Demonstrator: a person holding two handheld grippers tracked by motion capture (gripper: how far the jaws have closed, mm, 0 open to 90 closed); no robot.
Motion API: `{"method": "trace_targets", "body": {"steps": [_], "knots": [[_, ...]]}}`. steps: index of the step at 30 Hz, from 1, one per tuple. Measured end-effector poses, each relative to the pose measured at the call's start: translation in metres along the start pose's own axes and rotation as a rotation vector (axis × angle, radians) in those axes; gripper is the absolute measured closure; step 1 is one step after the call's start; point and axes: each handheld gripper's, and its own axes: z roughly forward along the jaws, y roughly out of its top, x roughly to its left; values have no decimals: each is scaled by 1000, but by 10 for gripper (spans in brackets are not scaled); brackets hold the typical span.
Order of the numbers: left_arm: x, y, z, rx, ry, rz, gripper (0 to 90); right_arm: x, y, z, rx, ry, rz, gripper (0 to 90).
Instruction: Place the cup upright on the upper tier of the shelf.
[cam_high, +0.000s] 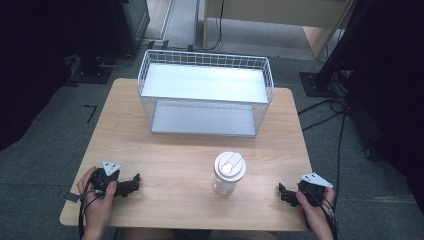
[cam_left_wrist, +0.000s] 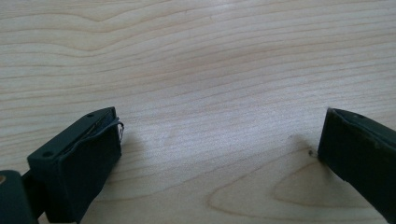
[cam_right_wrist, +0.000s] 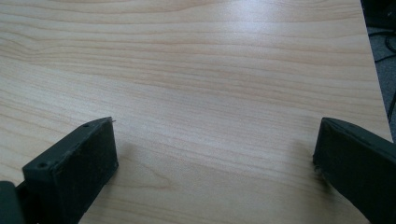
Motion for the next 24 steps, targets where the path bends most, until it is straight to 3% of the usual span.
{"method": "trace_targets", "body": {"steps": [6, 8, 11, 12, 24], "knots": [[0, 0, 0, 0, -1, -1, 0, 0, 0, 0, 0, 0, 0, 0], [0, 0, 0, 1, -1, 1, 0, 2, 0, -1, -1, -4, 7, 17], [0, 0, 0, 1, -1, 3, 0, 10, 3, -2, -7, -12, -22, 84], [0, 0, 0, 1, -1, 2, 0, 16, 6, -3, -8, -4, -26, 148], [0, 0, 0, 1, -1, 3, 0, 44, 15, -11, -77, 91, -61, 144]]}}
